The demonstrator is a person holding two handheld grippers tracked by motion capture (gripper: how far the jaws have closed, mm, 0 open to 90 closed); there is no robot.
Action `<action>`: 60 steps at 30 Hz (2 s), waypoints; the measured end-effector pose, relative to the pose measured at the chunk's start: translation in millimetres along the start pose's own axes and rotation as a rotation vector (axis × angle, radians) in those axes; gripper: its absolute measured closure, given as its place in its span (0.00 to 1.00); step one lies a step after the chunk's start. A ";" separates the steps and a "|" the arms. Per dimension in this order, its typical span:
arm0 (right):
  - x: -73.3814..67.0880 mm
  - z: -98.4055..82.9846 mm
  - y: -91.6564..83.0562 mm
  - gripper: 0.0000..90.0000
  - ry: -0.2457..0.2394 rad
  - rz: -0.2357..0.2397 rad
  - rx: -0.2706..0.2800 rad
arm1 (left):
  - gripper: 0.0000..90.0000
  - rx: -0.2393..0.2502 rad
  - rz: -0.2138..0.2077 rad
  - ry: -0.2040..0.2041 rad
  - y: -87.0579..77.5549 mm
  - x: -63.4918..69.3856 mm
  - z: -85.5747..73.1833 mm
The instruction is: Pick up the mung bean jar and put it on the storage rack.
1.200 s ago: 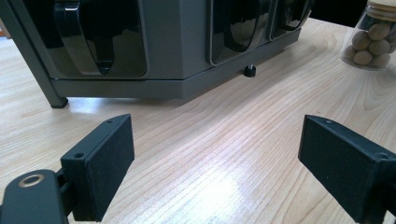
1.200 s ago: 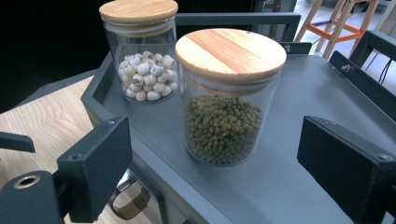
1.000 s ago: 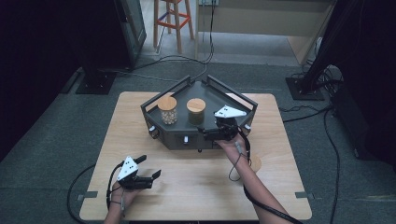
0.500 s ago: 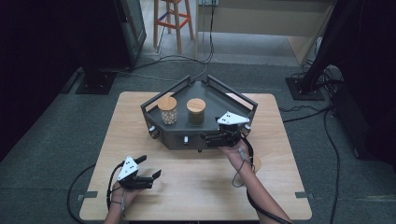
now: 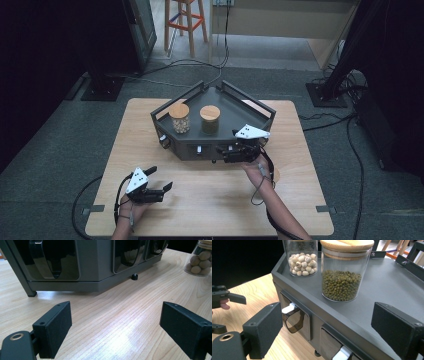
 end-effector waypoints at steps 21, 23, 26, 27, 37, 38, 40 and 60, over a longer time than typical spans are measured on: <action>-2.8 -16.9 -13.7 0.11 -0.016 0.003 -0.006 | 0.12 0.003 0.004 0.002 0.2 0.6 -0.2; -2.3 -17.9 -14.4 0.11 -0.016 0.004 -0.007 | 0.12 0.003 0.003 0.001 -0.1 0.6 -0.1; -2.1 -19.3 -15.7 0.11 -0.017 0.003 -0.005 | 0.12 0.003 0.003 0.002 0.0 0.5 -0.1; -2.1 -19.6 -16.3 0.11 -0.015 0.002 -0.003 | 0.12 0.002 0.003 0.002 0.1 0.6 -0.1; 0.4 -28.2 -23.9 0.11 0.003 -0.010 0.012 | 0.12 0.003 0.002 0.000 0.0 0.8 -0.1; 0.3 -29.0 -24.6 0.11 0.006 -0.011 0.012 | 0.12 0.003 0.002 0.002 0.0 0.7 -0.1; 0.3 -30.7 -25.9 0.11 0.010 -0.013 0.012 | 0.12 0.002 0.002 0.002 0.1 0.8 -0.1; -0.8 -44.7 -37.3 0.11 -0.003 -0.039 -0.018 | 0.12 0.006 0.007 0.001 -0.1 1.5 -0.4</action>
Point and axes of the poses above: each handheld gripper's, and its own axes: y roughly forward along the jaws, z roughly out of its top, x roughly to its right, the point moved 5 cm from there along y, roughly forward along the jaws, and after that the axes turned 9 degrees about z, right-handed, at the moved point
